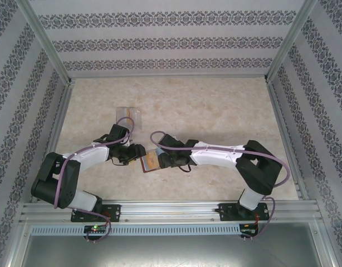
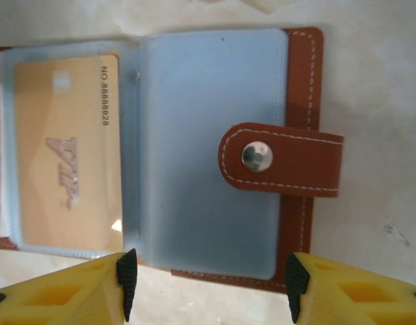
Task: Put the credit cards into the card holder
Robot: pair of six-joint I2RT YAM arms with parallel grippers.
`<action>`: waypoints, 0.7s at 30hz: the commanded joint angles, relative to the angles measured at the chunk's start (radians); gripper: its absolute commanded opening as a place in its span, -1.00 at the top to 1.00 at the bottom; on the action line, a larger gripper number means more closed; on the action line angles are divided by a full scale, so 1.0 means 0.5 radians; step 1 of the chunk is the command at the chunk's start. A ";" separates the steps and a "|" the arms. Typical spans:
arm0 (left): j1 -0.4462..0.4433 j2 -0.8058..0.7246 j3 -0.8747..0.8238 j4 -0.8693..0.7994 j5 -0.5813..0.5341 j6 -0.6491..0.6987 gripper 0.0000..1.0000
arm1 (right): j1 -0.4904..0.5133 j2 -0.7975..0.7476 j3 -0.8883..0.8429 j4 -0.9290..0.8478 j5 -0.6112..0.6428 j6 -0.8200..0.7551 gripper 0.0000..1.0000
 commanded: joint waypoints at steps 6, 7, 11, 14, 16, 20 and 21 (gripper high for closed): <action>-0.074 0.155 0.069 0.055 0.066 -0.066 -0.11 | 0.002 0.142 0.130 0.019 0.041 0.021 -0.15; -0.084 0.170 0.075 0.061 0.077 -0.073 -0.11 | -0.002 0.158 0.138 0.020 0.030 0.024 -0.14; -0.119 0.229 0.083 0.119 0.091 -0.106 -0.06 | -0.002 0.191 0.144 0.047 0.001 0.021 -0.08; -0.137 0.270 0.096 0.149 0.104 -0.134 -0.03 | -0.007 0.211 0.135 0.070 -0.041 0.029 -0.08; -0.147 0.287 0.098 0.175 0.105 -0.151 -0.02 | -0.010 0.216 0.107 0.125 -0.078 0.036 -0.08; -0.168 0.328 0.127 0.173 0.113 -0.162 0.01 | -0.044 0.235 0.019 0.340 -0.281 0.048 -0.10; -0.171 0.328 0.127 0.178 0.109 -0.166 0.01 | -0.048 0.231 0.010 0.379 -0.323 0.043 -0.10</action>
